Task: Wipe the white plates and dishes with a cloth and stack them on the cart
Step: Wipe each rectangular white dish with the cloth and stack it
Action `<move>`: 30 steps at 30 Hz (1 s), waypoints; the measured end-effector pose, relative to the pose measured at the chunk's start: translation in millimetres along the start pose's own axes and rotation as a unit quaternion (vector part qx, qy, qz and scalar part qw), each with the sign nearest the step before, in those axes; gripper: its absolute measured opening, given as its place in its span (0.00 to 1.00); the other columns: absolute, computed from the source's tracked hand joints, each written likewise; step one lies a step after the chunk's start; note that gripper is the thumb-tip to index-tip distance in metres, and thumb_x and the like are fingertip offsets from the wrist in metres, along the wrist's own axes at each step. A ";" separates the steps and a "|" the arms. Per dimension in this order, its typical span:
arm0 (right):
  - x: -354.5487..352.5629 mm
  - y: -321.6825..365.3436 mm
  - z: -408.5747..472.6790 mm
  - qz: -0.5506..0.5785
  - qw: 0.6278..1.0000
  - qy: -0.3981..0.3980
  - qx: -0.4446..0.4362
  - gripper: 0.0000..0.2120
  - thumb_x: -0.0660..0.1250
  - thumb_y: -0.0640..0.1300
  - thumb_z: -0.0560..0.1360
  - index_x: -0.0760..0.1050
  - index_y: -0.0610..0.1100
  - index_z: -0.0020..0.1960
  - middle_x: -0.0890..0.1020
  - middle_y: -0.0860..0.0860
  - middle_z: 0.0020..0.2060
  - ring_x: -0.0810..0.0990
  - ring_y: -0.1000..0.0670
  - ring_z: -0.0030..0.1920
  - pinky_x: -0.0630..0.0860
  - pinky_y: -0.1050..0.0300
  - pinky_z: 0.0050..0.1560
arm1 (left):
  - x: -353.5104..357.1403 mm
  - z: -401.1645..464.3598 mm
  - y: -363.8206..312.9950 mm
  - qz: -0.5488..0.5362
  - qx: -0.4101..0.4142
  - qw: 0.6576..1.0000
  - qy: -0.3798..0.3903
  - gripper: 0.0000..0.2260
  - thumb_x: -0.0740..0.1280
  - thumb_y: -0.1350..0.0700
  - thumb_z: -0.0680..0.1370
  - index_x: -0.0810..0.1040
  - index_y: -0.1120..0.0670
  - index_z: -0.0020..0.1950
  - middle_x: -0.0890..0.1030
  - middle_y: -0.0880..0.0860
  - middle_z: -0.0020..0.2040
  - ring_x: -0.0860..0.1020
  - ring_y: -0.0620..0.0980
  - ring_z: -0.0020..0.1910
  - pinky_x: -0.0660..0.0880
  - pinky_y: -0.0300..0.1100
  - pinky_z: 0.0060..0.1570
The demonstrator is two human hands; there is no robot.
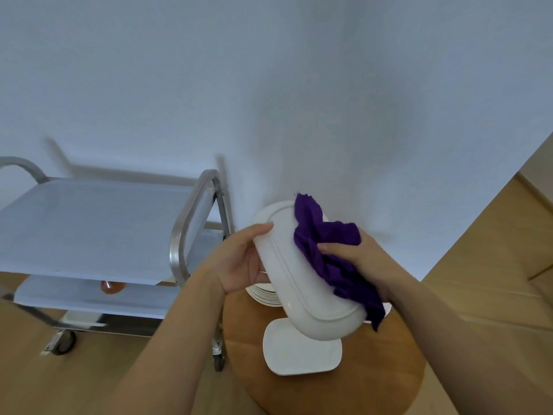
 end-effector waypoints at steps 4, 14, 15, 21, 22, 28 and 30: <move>5.9 11.5 1.8 -0.047 0.996 0.073 0.009 0.12 0.75 0.50 0.64 0.81 0.50 0.47 0.84 0.46 0.46 0.83 0.45 0.46 0.80 0.54 0.45 | 5.6 5.6 -8.9 -0.027 0.004 0.999 -0.032 0.15 0.67 0.60 0.69 0.79 0.59 0.56 0.84 0.59 0.47 0.83 0.56 0.44 0.80 0.51 0.47; -9.6 -1.0 -9.5 0.045 0.970 -0.219 -0.092 0.14 0.74 0.46 0.69 0.74 0.51 0.51 0.82 0.56 0.41 0.82 0.54 0.42 0.77 0.63 0.38 | -3.1 4.2 -9.7 -0.160 0.161 0.958 -0.174 0.08 0.67 0.65 0.72 0.79 0.60 0.51 0.83 0.58 0.46 0.81 0.56 0.46 0.77 0.52 0.52; -7.2 -10.3 -12.6 0.071 0.957 -0.269 -0.083 0.17 0.73 0.47 0.69 0.72 0.51 0.54 0.81 0.55 0.44 0.81 0.54 0.44 0.77 0.62 0.40 | -2.1 3.8 -8.7 -0.168 0.180 0.951 -0.188 0.08 0.67 0.64 0.72 0.79 0.59 0.50 0.84 0.57 0.45 0.81 0.56 0.46 0.78 0.52 0.51; 13.0 -59.0 -22.7 0.177 0.895 -0.408 -0.046 0.24 0.69 0.51 0.73 0.66 0.47 0.65 0.76 0.48 0.56 0.77 0.47 0.55 0.76 0.52 0.54 | 14.3 4.7 4.7 -0.126 0.233 0.939 -0.218 0.18 0.71 0.62 0.71 0.75 0.60 0.60 0.83 0.56 0.48 0.83 0.51 0.43 0.79 0.40 0.34; 15.2 -65.8 -22.7 0.168 0.898 -0.406 -0.028 0.23 0.68 0.51 0.74 0.65 0.49 0.65 0.75 0.49 0.57 0.76 0.47 0.56 0.75 0.49 0.56 | 16.2 4.7 5.7 -0.109 0.235 0.941 -0.215 0.15 0.71 0.61 0.72 0.76 0.59 0.58 0.85 0.54 0.45 0.83 0.49 0.41 0.79 0.39 0.34; 1.7 -69.4 -22.7 0.059 0.958 -0.279 -0.017 0.17 0.65 0.41 0.76 0.69 0.53 0.63 0.75 0.50 0.57 0.77 0.49 0.54 0.78 0.61 0.41 | -4.8 1.5 0.5 -0.041 0.214 0.950 -0.225 0.09 0.71 0.55 0.72 0.79 0.56 0.50 0.84 0.53 0.45 0.81 0.54 0.49 0.78 0.48 0.51; -11.9 -53.1 -20.3 0.068 0.948 -0.306 -0.052 0.19 0.65 0.41 0.76 0.68 0.56 0.63 0.75 0.51 0.58 0.76 0.49 0.56 0.79 0.58 0.44 | -6.5 0.7 4.5 -0.013 0.207 0.952 -0.224 0.10 0.71 0.54 0.72 0.79 0.56 0.51 0.84 0.53 0.45 0.81 0.55 0.51 0.77 0.47 0.49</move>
Point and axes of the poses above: each hand's wrist, its own z-axis towards the middle knuckle, its own x-axis out of the palm, y = z × x, the point moved 6 cm from there along z, towards the middle knuckle
